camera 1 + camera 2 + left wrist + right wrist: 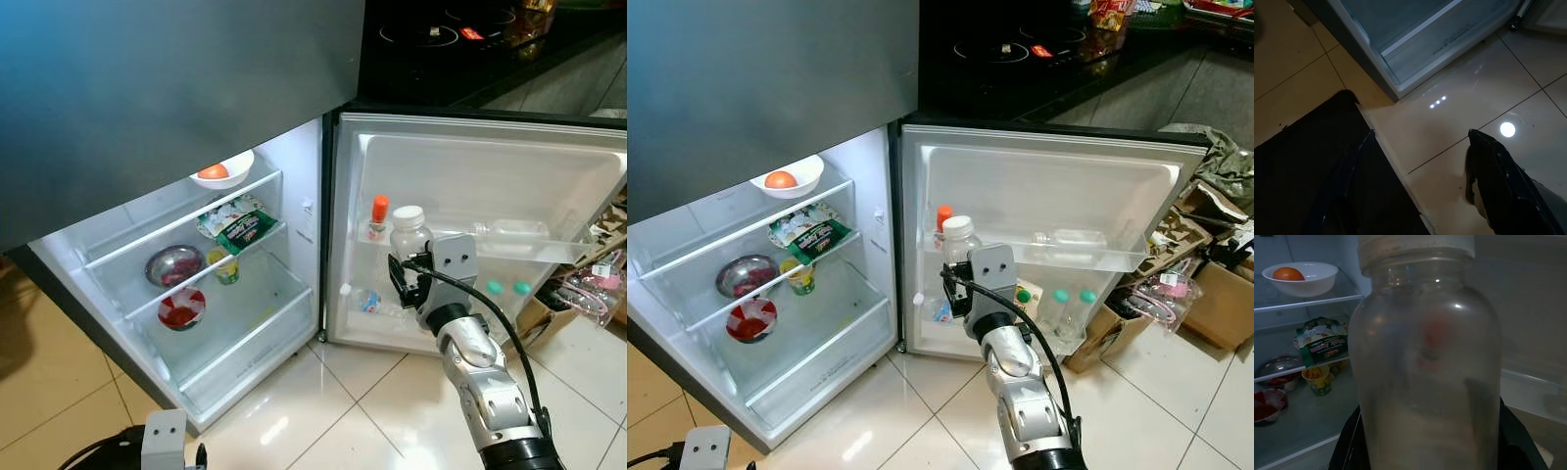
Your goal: Restocking fridge
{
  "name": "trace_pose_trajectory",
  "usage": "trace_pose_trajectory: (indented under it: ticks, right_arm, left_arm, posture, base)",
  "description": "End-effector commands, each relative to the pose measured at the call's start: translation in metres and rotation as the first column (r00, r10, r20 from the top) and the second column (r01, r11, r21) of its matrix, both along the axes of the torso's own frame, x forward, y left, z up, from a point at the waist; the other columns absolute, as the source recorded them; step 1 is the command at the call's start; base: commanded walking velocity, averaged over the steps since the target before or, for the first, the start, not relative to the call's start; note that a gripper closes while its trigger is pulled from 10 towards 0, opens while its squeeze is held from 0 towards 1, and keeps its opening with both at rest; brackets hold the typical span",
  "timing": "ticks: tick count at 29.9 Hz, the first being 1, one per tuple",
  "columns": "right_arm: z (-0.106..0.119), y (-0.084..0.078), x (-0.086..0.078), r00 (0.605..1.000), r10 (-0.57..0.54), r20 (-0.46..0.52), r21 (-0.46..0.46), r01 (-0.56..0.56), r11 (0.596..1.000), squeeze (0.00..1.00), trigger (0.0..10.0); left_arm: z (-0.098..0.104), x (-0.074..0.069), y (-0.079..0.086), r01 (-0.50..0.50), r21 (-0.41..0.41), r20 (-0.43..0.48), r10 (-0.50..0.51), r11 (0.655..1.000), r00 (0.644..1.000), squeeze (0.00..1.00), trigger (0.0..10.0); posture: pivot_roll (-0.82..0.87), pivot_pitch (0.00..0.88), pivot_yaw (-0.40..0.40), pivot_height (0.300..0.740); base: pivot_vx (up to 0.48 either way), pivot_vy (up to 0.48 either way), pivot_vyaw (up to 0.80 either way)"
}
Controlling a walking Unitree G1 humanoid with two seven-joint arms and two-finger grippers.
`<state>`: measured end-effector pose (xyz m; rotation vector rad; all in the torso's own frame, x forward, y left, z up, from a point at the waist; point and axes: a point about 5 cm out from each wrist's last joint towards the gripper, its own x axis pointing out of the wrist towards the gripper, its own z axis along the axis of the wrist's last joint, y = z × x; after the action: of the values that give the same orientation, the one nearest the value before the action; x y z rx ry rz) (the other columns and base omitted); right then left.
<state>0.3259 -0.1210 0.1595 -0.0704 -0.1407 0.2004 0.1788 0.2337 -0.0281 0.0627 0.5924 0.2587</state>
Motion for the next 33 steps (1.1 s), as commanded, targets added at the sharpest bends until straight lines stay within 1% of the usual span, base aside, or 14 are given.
trace_pose_trajectory:
  ticks: [1,10,20,33]
  right_arm:
    - [-0.0023,0.0005,-0.0020,1.000,0.006,-0.001,0.004,-0.006,1.000,0.00,10.0]
    - [-0.0031,0.0011,-0.0025,1.000,0.012,-0.004,0.001,-0.012,1.000,0.00,10.0]
    - [-0.0041,0.0008,-0.0028,1.000,0.016,-0.008,0.001,-0.016,1.000,0.00,10.0]
    - [-0.0051,-0.0002,-0.0036,1.000,0.013,-0.012,0.002,-0.013,1.000,0.00,10.0]
  left_arm:
    - [-0.0075,-0.0087,0.0010,-0.002,-0.002,-0.048,0.002,1.000,0.999,0.00,10.0]
    - [-0.0079,-0.0069,0.0024,-0.011,0.003,-0.050,0.011,1.000,0.999,0.00,10.0]
    - [-0.0083,-0.0069,0.0046,-0.015,0.012,-0.053,0.016,1.000,0.998,0.00,10.0]
    - [-0.0091,-0.0074,0.0066,-0.022,0.020,-0.057,0.023,1.000,0.998,0.00,10.0]
  posture:
    - [-0.07,0.174,-0.003,0.710]
    - [-0.07,0.171,-0.002,0.710]
    - [-0.07,0.168,-0.002,0.710]
    - [-0.07,0.174,-0.001,0.710]
  base:
    - [0.000,-0.277,0.00]
    - [0.000,-0.338,0.00]
    - [0.295,-0.308,0.00]
    - [0.367,0.000,0.00]
